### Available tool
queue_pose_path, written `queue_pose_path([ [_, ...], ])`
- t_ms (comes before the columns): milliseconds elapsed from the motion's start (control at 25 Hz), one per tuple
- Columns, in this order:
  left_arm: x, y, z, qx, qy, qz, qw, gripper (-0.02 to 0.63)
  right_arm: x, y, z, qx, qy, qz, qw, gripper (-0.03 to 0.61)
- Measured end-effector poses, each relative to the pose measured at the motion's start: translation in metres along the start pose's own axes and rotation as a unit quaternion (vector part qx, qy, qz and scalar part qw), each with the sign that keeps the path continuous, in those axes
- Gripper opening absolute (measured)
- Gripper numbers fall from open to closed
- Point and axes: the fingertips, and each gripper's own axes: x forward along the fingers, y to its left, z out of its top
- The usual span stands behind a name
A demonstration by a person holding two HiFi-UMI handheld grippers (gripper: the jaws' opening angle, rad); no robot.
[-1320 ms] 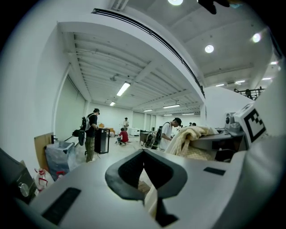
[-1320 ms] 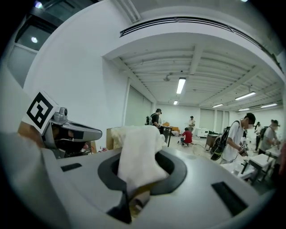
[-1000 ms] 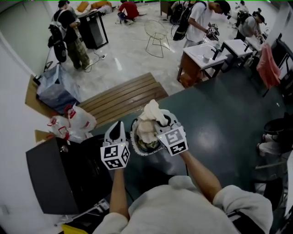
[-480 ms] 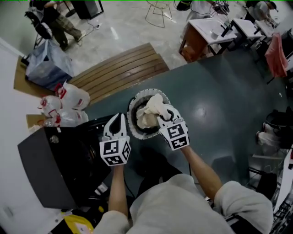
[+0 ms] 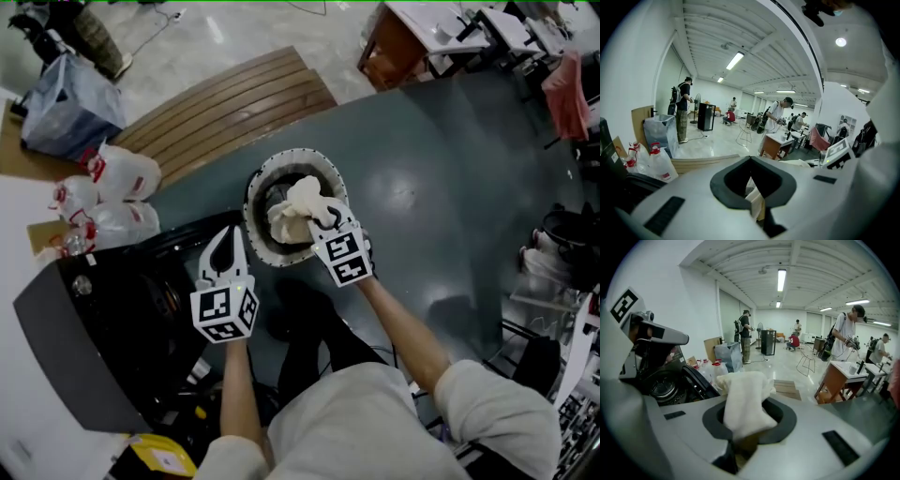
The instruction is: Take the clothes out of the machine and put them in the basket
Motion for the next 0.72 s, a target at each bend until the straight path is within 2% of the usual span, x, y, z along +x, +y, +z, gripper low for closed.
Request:
queue_pose_path([
  [200, 0.011, 0.010, -0.025, -0.009, 0.015, 0.001, 0.9998, 0.018, 0.048, -0.002, -0.044, 0.030, 0.032, 0.001, 0.999, 0.080],
  [520, 0.016, 0.008, -0.044, -0.010, 0.024, 0.001, 0.9996, 0.018, 0.106, -0.007, -0.120, 0.077, 0.107, -0.007, 0.991, 0.095],
  [560, 0.016, 0.007, -0.046, -0.010, 0.025, 0.000, 0.9996, 0.018, 0.111, -0.009, -0.126, 0.084, 0.113, -0.007, 0.990, 0.116],
  [600, 0.015, 0.006, -0.047, -0.010, 0.024, -0.001, 0.9997, 0.018, 0.115, -0.010, -0.130, 0.088, 0.113, -0.006, 0.990, 0.184],
  [640, 0.015, 0.005, -0.049, -0.009, 0.025, -0.002, 0.9997, 0.018, 0.118, -0.011, -0.131, 0.086, 0.107, -0.007, 0.990, 0.288],
  [720, 0.013, 0.006, -0.052, -0.008, 0.026, -0.002, 0.9996, 0.018, 0.120, -0.011, -0.129, 0.073, 0.091, -0.009, 0.993, 0.366],
])
